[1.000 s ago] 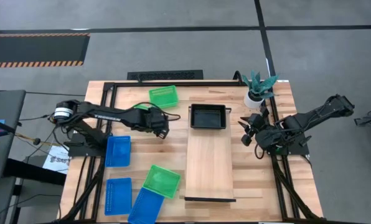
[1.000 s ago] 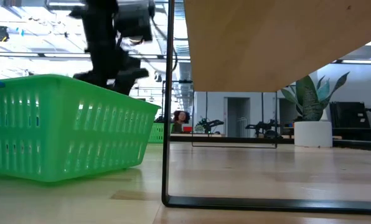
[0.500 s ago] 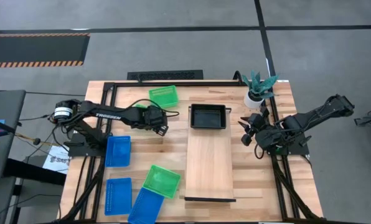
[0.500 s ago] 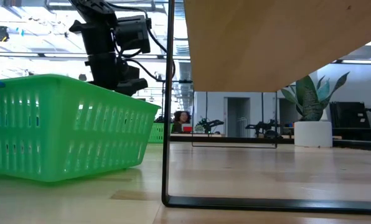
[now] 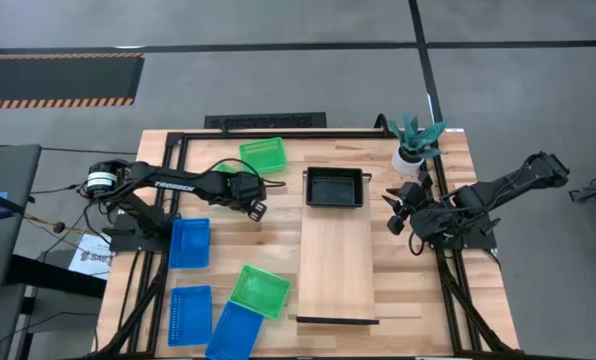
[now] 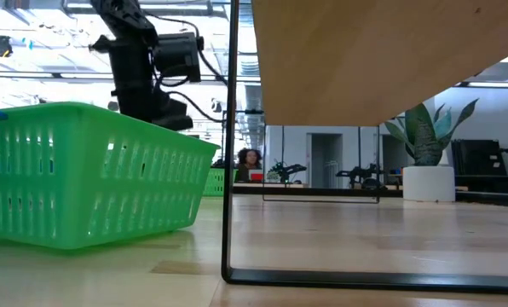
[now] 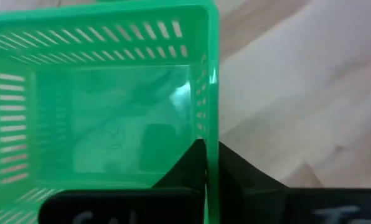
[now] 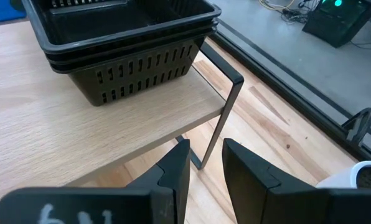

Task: Stack baskets on shelf by color
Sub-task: Put the middle green bin on the shelf

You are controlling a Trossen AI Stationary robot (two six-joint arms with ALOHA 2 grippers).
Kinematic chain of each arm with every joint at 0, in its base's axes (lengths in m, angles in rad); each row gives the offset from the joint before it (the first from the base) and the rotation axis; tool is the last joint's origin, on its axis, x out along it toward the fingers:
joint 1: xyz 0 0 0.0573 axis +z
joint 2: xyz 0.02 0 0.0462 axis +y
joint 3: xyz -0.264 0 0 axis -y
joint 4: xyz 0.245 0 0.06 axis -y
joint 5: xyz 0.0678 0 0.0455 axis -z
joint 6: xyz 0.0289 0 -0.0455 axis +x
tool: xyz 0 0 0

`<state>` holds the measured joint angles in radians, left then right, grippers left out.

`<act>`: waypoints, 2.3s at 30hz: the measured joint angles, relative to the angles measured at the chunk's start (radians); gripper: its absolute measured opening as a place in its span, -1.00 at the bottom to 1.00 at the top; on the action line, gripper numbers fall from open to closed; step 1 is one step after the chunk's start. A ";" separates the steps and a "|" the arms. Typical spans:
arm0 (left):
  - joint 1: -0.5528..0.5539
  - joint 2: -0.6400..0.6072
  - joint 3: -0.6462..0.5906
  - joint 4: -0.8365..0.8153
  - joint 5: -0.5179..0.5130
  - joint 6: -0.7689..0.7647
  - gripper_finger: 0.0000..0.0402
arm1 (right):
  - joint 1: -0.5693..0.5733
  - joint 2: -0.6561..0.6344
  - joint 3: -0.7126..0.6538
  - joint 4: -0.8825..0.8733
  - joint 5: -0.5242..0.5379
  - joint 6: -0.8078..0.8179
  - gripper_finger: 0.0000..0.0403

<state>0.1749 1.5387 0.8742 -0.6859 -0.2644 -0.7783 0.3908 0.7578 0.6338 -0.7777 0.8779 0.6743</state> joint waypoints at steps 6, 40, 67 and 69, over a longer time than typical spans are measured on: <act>-0.066 0.000 0.130 -0.140 -0.019 0.026 -1.00 | 0.000 0.000 0.000 0.000 0.000 0.001 -0.41; -0.544 0.002 0.857 -0.047 -0.365 0.042 -1.00 | 0.000 0.000 -0.001 0.000 0.007 0.008 -0.41; -0.485 0.198 0.856 0.101 -0.214 -0.544 -1.00 | 0.001 0.000 -0.001 -0.030 -0.018 0.009 -0.41; -0.477 0.198 0.856 0.098 -0.206 -0.537 -1.00 | 0.001 0.000 -0.001 -0.030 -0.018 0.009 -0.41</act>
<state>-0.3023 1.7370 1.7298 -0.5877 -0.4707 -1.3151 0.3920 0.7578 0.6327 -0.8082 0.8604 0.6834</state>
